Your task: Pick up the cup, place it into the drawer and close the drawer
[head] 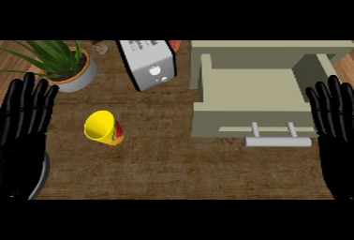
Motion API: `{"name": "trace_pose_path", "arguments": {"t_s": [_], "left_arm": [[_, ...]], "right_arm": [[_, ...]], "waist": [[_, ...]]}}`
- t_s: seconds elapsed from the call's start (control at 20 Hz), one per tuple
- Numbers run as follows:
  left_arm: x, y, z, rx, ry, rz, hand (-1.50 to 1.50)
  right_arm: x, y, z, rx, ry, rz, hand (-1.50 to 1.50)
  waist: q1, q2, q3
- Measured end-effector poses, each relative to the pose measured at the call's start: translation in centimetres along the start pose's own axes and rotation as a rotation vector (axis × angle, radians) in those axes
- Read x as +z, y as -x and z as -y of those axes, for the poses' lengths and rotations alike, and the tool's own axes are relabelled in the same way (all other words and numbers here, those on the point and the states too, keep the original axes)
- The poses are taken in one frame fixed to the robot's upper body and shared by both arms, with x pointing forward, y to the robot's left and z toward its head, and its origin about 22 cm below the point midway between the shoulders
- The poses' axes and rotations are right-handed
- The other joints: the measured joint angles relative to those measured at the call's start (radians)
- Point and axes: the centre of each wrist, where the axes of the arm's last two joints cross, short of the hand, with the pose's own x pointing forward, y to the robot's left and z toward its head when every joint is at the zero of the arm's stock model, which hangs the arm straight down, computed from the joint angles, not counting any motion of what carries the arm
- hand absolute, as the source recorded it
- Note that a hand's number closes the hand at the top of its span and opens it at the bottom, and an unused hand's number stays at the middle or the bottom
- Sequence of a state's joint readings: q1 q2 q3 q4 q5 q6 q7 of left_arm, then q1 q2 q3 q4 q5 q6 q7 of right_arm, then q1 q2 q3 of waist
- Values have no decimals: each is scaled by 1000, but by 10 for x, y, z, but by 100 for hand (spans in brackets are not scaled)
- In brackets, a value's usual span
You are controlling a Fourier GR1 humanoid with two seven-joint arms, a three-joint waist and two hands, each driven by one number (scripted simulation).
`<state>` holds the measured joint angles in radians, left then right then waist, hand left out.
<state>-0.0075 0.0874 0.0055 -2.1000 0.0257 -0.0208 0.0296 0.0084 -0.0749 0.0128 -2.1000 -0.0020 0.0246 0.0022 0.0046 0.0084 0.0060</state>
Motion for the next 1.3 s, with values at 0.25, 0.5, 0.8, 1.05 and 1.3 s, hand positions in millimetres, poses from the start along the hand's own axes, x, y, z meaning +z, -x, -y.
{"name": "trace_pose_path", "arguments": {"t_s": [0.25,0.5,0.8,1.05,1.3], "left_arm": [[-11,3,-20,87,206,30,-150],[-15,30,-45,272,332,-99,-150],[-27,69,-82,373,369,-203,-150],[-40,104,-95,349,365,-259,-150],[-34,137,-108,322,360,-317,-150]], "right_arm": [[-3,2,-2,1,0,16,-150],[-4,6,-2,-7,-89,-57,-150],[-20,7,6,-13,-141,-99,-150],[-34,15,8,-13,-148,-103,-150],[-46,23,13,-14,-154,-94,-150]], "waist": [[-4,-5,-6],[-10,-3,-8],[-10,-5,-7],[-11,-5,-7],[-10,-5,-6]]}}
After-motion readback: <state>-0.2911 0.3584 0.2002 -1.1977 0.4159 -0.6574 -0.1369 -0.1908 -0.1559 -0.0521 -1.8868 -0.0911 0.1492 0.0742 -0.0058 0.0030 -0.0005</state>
